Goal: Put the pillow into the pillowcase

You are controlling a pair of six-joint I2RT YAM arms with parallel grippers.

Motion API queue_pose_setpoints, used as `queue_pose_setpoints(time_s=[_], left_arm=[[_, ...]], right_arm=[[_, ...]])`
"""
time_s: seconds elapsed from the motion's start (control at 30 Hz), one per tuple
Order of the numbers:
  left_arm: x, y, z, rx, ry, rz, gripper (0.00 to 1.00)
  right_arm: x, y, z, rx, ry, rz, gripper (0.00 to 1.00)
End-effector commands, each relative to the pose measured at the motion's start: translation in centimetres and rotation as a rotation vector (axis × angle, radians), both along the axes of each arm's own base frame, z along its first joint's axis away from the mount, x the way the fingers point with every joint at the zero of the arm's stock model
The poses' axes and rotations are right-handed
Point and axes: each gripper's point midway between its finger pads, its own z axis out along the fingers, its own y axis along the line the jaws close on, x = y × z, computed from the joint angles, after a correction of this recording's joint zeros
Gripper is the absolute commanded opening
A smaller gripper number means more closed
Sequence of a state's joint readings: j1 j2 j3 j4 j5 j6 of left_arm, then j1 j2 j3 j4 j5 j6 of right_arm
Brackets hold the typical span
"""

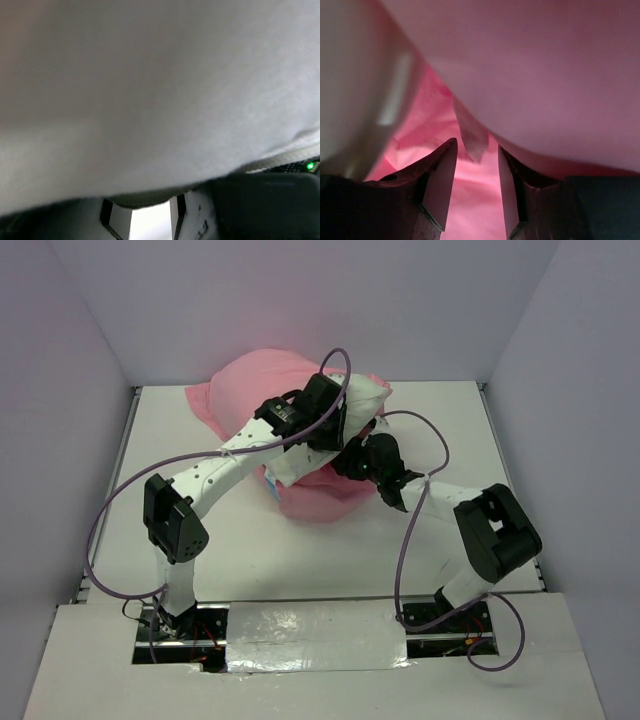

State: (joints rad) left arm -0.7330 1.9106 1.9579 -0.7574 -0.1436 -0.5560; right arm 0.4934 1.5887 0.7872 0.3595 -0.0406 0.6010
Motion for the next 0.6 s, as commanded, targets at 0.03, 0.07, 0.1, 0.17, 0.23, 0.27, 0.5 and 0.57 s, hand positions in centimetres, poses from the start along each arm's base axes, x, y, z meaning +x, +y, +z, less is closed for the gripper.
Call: queue_pose_setpoints(time_s=[0.03,0.07,0.1,0.17,0.23,0.27,0.5,0.57], left_arm=[[2.9,1.4,3.7,-0.073,-0.115,0.074,0.40],[2.9,1.4,3.7,-0.077,-0.112,0.074,0.40],[2.9,1.4,3.7,-0.080,-0.110,0.071,0.40],[2.9,1.4,3.8,-0.082,-0.110,0.065,0.39],[2.9,1.6,3.5,-0.076,-0.103,0.072,0.38],[3.0,1.8,3.3,-0.072,-0.099,0.077,0.38],[4.3,3.0,1.8,-0.102,-0.081,0.128,0.34],[4.6,3.3,0.3,-0.087,-0.066,0.148,0.34]], right_arm=[[3.2,1.4,4.9,0.084,-0.163,-0.030,0.46],[3.7,1.7,4.6,0.096,-0.162,-0.036,0.46],[4.2,2.3,5.2,0.124,-0.162,-0.037,0.46],[4.8,2.6,3.6,0.105,-0.108,-0.045,0.44],[5.5,2.1,3.3,0.093,-0.088,-0.092,0.21],[5.3,1.7,3.3,0.078,-0.074,-0.109,0.01],[-1.7,-1.6,10.1,0.125,-0.233,-0.046,0.00],[-4.3,-1.9,12.9,0.166,-0.281,0.025,0.00]])
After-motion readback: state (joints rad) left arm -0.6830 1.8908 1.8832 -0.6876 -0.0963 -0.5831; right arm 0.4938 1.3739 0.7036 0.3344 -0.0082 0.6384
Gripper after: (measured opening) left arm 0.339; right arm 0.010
